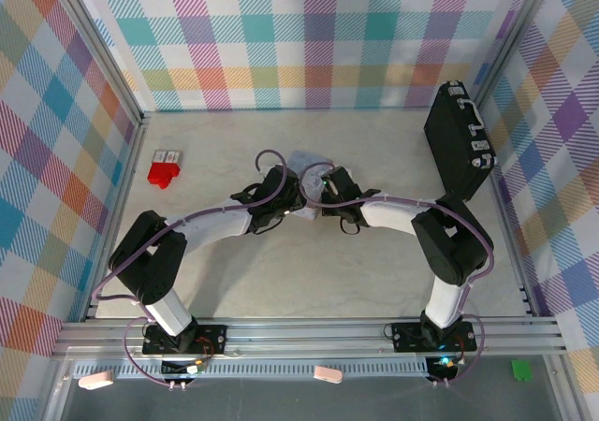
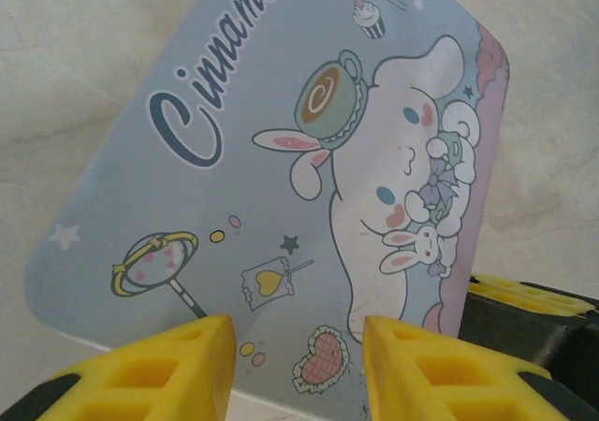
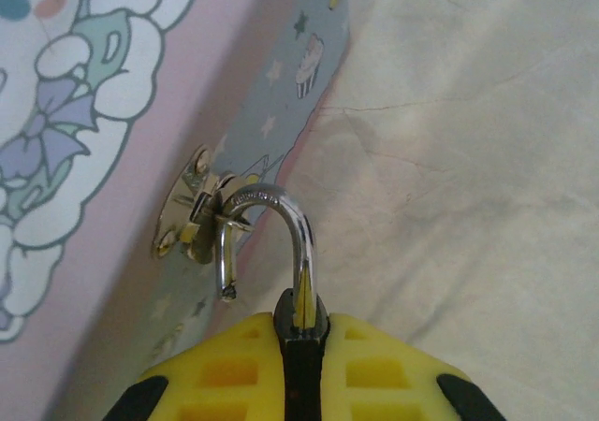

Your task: Unlock a padlock with a key

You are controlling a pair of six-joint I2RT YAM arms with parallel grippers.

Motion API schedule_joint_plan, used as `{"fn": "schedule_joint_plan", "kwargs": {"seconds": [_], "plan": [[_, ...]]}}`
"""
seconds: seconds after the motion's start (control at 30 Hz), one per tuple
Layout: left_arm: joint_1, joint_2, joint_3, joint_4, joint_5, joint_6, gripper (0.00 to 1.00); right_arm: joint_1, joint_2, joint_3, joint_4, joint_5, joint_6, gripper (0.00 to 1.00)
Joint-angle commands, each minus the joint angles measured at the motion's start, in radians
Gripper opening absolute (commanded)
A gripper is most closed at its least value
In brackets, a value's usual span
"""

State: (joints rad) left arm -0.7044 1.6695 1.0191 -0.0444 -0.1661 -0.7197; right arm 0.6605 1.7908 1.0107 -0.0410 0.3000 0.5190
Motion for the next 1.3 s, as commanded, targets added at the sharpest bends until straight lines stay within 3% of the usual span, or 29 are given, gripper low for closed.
{"fn": "schedule_joint_plan", "kwargs": {"seconds": [0.0,0.13,0.37,0.63,0.83,1.27], "plan": [[-0.039,0.061,-0.016,-0.098,0.070,-0.032,0.41,0.001,0.004,-0.010,0.061,-0.044,0.200,0.00],[-0.040,0.066,-0.008,-0.100,0.069,-0.034,0.41,-0.008,0.012,-0.024,0.099,-0.042,0.293,0.00],[-0.040,0.047,-0.027,-0.108,0.034,-0.031,0.42,-0.076,0.027,-0.025,0.144,-0.144,0.359,0.00],[-0.029,0.049,-0.034,-0.114,0.031,-0.021,0.42,-0.153,0.008,-0.015,0.157,-0.292,0.281,0.00],[-0.023,0.045,-0.031,-0.118,0.028,-0.014,0.42,-0.185,0.006,-0.024,0.160,-0.324,0.265,0.00],[0.050,0.045,0.017,-0.172,0.145,0.081,0.43,-0.280,-0.066,-0.099,0.241,-0.434,0.153,0.00]]}}
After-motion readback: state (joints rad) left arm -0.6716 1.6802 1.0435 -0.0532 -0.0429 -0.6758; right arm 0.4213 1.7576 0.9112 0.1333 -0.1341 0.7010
